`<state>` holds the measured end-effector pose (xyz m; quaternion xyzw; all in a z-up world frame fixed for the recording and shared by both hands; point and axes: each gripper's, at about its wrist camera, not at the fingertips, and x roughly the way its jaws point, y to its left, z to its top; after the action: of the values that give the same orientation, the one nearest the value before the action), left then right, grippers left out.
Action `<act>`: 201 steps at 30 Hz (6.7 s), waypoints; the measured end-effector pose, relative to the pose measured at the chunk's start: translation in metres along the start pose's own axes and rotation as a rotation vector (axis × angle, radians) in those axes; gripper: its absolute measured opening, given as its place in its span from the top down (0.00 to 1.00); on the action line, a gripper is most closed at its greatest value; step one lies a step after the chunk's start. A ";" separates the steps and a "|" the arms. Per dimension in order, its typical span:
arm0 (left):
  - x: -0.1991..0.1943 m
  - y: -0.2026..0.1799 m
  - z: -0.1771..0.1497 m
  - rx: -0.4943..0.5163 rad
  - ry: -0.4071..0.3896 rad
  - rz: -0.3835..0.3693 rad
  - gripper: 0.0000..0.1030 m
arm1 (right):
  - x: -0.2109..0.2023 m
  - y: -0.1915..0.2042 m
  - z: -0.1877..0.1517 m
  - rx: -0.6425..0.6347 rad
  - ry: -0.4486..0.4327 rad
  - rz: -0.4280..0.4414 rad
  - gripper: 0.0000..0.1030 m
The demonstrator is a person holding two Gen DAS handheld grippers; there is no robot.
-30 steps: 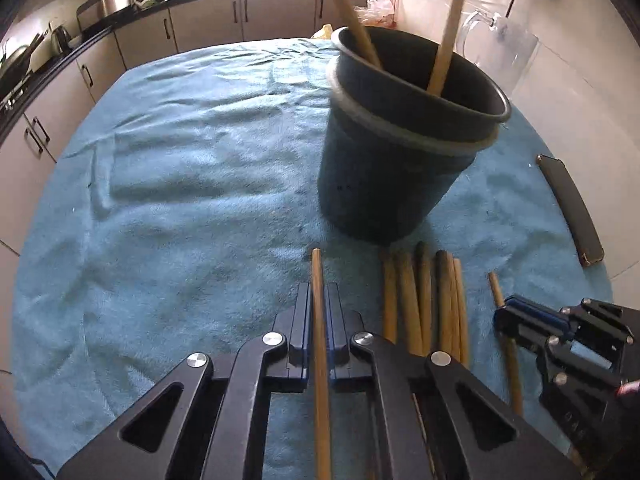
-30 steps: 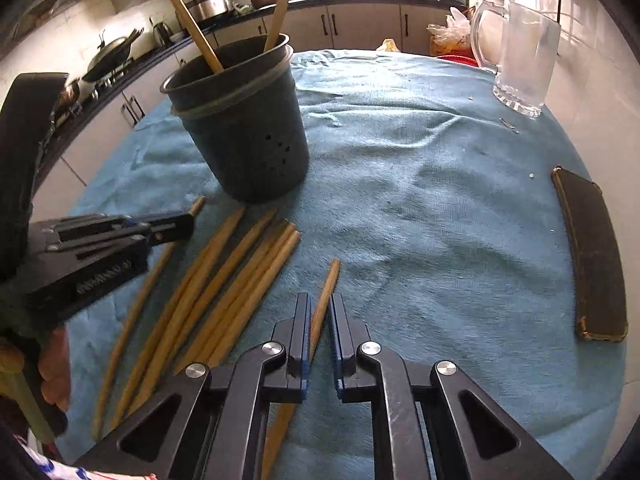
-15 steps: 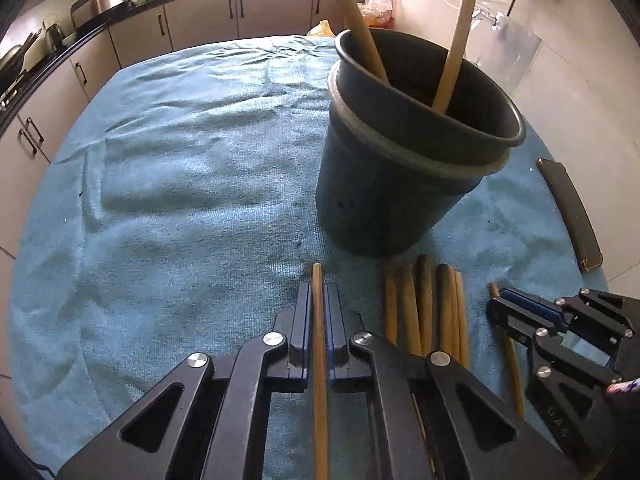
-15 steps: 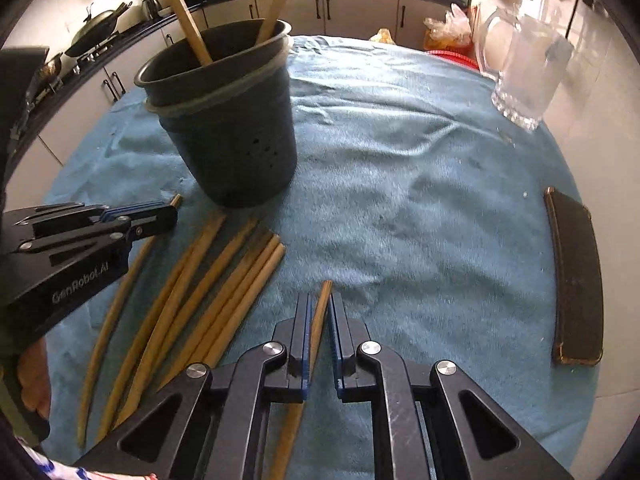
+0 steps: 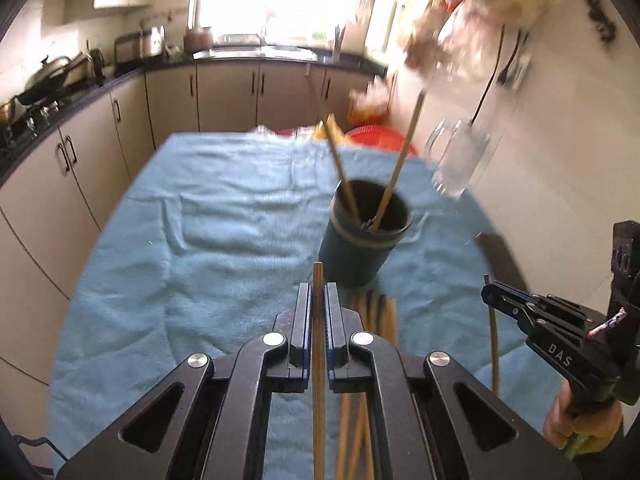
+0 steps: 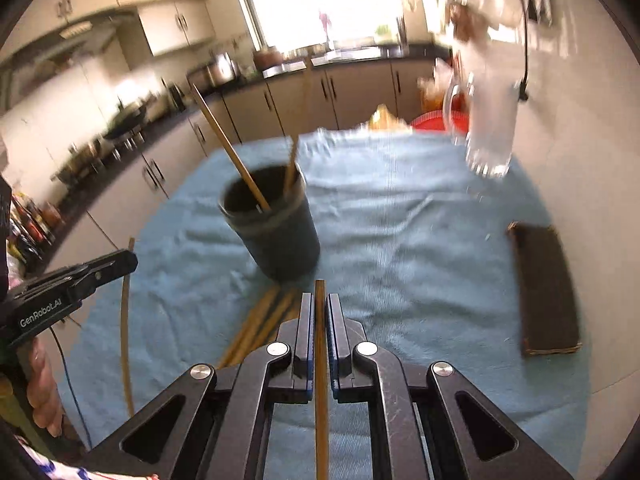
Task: Organize utensils
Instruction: 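Lift both held chopsticks and carry them above the utensil holder, then open the left gripper into the holder while the right gripper releases its chopstick, then close the left gripper on a chopstick while the right gripper grasps another, then lift both held chopsticks and carry them above the utensil holder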
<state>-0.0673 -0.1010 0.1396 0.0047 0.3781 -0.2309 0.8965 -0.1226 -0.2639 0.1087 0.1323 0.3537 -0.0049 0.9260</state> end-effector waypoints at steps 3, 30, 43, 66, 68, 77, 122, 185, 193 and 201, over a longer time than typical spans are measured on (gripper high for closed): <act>-0.027 -0.006 -0.001 -0.003 -0.060 -0.009 0.95 | -0.030 0.004 0.002 -0.009 -0.072 0.006 0.95; -0.133 -0.049 -0.016 0.029 -0.258 -0.064 0.95 | -0.132 0.025 -0.012 -0.094 -0.316 -0.003 0.94; -0.122 -0.046 0.050 0.027 -0.358 0.007 0.95 | -0.129 0.035 0.054 -0.118 -0.388 0.018 0.94; 0.031 -0.017 0.167 -0.131 -0.234 0.013 0.95 | 0.016 0.030 0.155 -0.026 -0.272 0.035 0.94; 0.042 -0.010 0.163 -0.142 -0.210 0.024 0.95 | 0.030 0.026 0.152 -0.016 -0.240 0.037 0.94; 0.025 0.003 0.157 -0.138 -0.228 0.046 0.79 | 0.051 0.019 0.158 0.014 -0.204 0.038 0.83; 0.142 -0.022 -0.044 0.087 0.279 0.009 0.92 | 0.107 0.011 -0.046 -0.051 0.229 0.005 0.73; -0.103 -0.017 -0.031 0.003 -0.201 0.021 0.94 | -0.087 0.006 -0.010 -0.034 -0.220 -0.015 0.95; -0.143 -0.034 -0.052 0.036 -0.264 0.017 0.94 | -0.127 0.015 -0.019 -0.060 -0.283 -0.016 0.95; -0.163 -0.049 -0.042 0.068 -0.321 0.001 0.94 | -0.138 0.018 -0.009 -0.060 -0.317 0.007 0.95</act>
<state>-0.2152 -0.0700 0.2282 -0.0018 0.2219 -0.2409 0.9449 -0.2299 -0.2560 0.1974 0.1033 0.2024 -0.0121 0.9738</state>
